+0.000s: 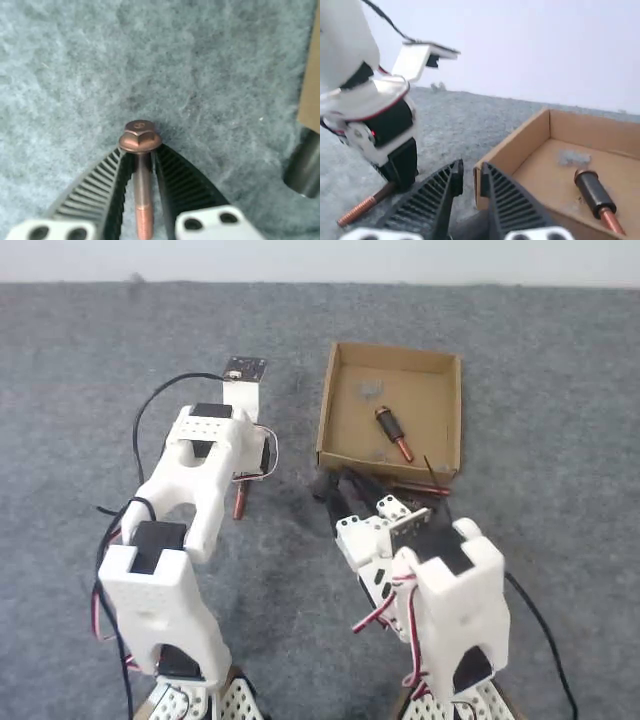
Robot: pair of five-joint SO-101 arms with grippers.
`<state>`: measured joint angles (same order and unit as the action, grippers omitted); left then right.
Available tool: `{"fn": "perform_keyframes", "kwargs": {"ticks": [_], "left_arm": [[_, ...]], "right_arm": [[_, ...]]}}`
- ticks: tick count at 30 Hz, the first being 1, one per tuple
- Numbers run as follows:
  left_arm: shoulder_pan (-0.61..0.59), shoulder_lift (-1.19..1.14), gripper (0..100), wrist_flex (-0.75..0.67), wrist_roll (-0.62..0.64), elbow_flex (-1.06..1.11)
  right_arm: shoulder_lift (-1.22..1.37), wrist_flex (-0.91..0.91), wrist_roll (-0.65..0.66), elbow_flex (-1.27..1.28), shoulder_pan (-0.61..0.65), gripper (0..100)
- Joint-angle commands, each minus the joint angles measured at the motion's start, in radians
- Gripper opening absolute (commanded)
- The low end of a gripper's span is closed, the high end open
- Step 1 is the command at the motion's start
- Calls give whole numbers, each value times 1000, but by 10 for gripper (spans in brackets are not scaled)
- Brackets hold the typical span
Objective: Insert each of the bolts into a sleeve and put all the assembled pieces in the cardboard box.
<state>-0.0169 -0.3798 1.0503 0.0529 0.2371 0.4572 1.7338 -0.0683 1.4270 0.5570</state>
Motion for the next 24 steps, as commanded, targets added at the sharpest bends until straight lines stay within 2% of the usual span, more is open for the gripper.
{"fn": "perform_keyframes", "kwargs": {"ticks": [1,5,11,24], "left_arm": [[-23,68,11,-21,-6,-12],[-25,68,11,-21,-6,-12],[-23,68,11,-21,-6,-13],[-21,63,11,-21,-6,-24]], "right_arm": [[-119,18,15,37,-45,7],[-179,12,17,43,-96,6],[-285,-179,20,41,-147,6],[-783,-897,15,37,-206,6]]}}
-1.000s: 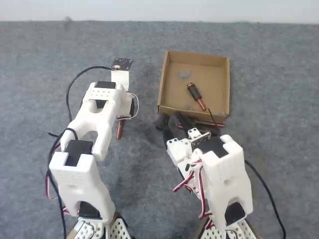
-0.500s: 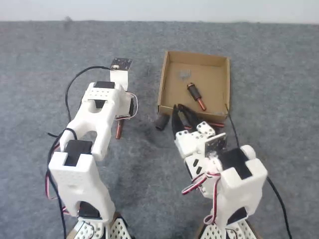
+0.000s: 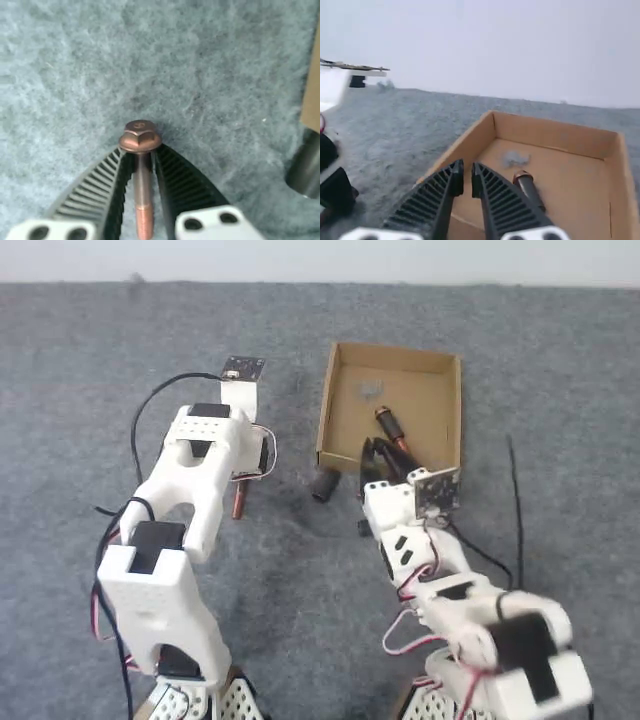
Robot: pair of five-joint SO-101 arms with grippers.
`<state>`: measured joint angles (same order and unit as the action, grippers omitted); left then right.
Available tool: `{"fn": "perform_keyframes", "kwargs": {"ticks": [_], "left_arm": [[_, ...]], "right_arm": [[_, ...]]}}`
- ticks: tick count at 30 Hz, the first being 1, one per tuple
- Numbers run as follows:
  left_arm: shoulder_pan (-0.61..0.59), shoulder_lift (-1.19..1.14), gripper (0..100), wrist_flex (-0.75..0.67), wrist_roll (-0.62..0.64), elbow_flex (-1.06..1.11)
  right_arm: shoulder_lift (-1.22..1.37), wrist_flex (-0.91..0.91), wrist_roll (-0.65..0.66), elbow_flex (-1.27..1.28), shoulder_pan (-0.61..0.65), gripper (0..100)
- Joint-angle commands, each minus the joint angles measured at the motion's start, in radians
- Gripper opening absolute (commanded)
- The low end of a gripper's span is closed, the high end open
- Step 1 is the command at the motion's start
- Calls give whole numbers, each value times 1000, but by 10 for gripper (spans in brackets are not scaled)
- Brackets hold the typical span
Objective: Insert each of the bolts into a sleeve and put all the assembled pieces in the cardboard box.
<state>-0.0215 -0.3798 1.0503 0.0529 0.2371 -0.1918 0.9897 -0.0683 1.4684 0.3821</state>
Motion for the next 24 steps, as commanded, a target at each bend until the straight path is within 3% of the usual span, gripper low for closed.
{"fn": "perform_keyframes", "kwargs": {"ticks": [1,5,10,13,16,24], "left_arm": [[-17,63,11,-21,-6,-24],[-17,63,11,-21,-6,-24],[-17,61,11,-21,-6,-24],[-17,61,11,-21,-6,-24],[-17,61,11,-21,-6,-24],[-15,61,11,-21,-6,-24]], "right_arm": [[-170,-214,15,-6,-31,6],[-320,-504,14,-26,-31,6],[-470,-1033,8,-158,-31,6],[-519,-1303,-87,-253,-31,6],[-519,-1452,-172,-324,-27,6],[-383,-1666,-241,-451,-30,6]]}}
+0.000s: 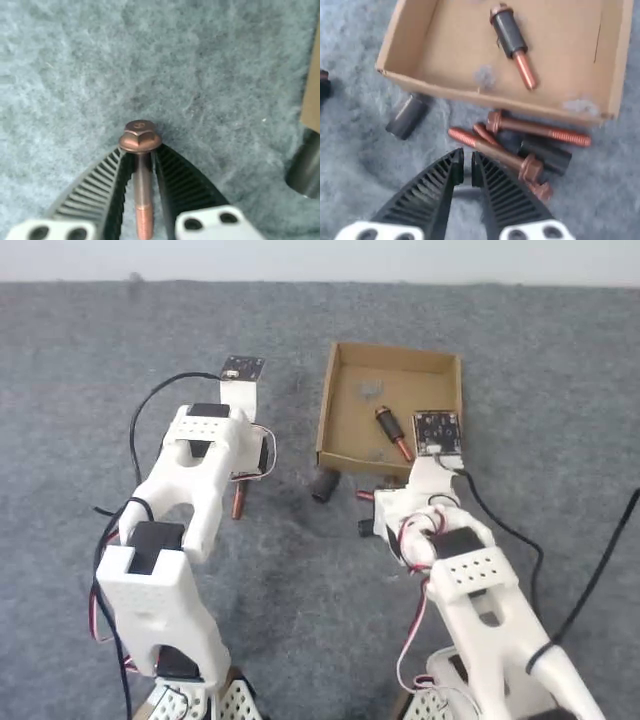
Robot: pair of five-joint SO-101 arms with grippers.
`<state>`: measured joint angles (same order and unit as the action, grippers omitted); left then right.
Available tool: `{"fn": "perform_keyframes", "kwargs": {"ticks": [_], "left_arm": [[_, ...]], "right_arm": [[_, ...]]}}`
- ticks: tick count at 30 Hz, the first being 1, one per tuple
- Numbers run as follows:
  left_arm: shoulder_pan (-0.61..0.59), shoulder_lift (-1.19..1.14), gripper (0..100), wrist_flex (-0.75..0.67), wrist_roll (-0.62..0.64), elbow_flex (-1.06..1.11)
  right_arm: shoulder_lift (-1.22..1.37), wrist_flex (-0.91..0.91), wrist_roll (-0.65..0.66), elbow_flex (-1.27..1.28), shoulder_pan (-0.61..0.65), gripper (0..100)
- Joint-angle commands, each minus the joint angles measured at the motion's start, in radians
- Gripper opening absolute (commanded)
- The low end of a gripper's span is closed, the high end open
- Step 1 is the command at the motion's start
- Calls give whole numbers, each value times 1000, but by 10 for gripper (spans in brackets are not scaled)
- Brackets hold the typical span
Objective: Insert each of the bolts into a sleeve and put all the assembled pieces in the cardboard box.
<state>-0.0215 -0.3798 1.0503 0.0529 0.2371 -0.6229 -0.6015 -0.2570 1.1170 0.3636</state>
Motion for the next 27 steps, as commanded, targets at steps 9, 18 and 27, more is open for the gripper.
{"fn": "perform_keyframes", "kwargs": {"ticks": [9,18,27], "left_arm": [[-15,61,11,-21,-6,-24],[-14,61,11,-21,-6,-24],[-3,61,11,-21,-6,-25]], "right_arm": [[143,-140,-176,-184,-13,6],[145,-263,-172,-226,-33,6],[159,-337,-172,-262,-53,46]]}}
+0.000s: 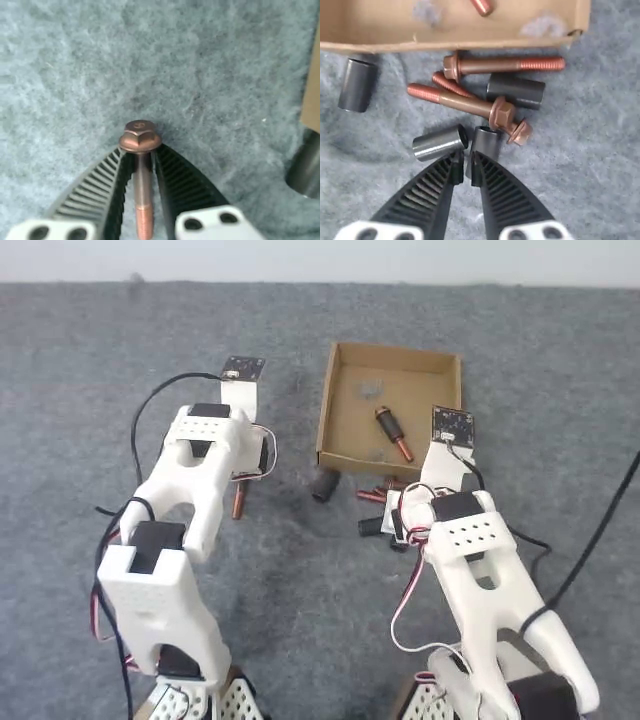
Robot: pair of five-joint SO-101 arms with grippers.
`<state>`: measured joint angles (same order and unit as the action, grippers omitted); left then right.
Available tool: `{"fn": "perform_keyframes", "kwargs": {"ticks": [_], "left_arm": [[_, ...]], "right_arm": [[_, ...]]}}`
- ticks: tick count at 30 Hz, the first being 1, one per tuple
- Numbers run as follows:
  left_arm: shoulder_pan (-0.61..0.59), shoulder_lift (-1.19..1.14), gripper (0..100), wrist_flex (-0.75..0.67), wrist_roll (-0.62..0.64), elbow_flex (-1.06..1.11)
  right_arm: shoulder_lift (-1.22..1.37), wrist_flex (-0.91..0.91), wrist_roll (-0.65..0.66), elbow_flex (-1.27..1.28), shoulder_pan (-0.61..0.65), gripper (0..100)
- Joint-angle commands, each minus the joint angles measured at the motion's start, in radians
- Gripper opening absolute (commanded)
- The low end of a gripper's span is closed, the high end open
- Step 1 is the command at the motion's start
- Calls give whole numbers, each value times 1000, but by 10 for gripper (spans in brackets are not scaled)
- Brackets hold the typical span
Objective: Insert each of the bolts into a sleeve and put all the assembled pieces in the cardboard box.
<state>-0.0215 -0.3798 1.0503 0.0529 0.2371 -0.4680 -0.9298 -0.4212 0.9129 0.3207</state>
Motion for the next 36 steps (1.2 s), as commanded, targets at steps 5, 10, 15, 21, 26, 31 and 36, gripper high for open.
{"fn": "perform_keyframes", "kwargs": {"ticks": [5,10,15,21,26,31,36], "left_arm": [[-3,61,11,-21,-6,-25],[-3,61,11,-21,-6,-25],[-3,61,11,-21,-6,-25],[-5,61,11,-21,-6,-25],[-5,61,11,-21,-6,-24],[-9,61,11,-20,-6,-22],[-9,61,11,-18,-6,-22]], "right_arm": [[104,10,-11,-61,-7,94],[197,76,-14,-66,-7,97],[223,128,-17,-66,-7,123],[226,130,-52,-66,-7,123],[302,176,-51,-66,-5,123],[426,147,-18,-144,18,122],[453,70,5,-195,21,20]]}}
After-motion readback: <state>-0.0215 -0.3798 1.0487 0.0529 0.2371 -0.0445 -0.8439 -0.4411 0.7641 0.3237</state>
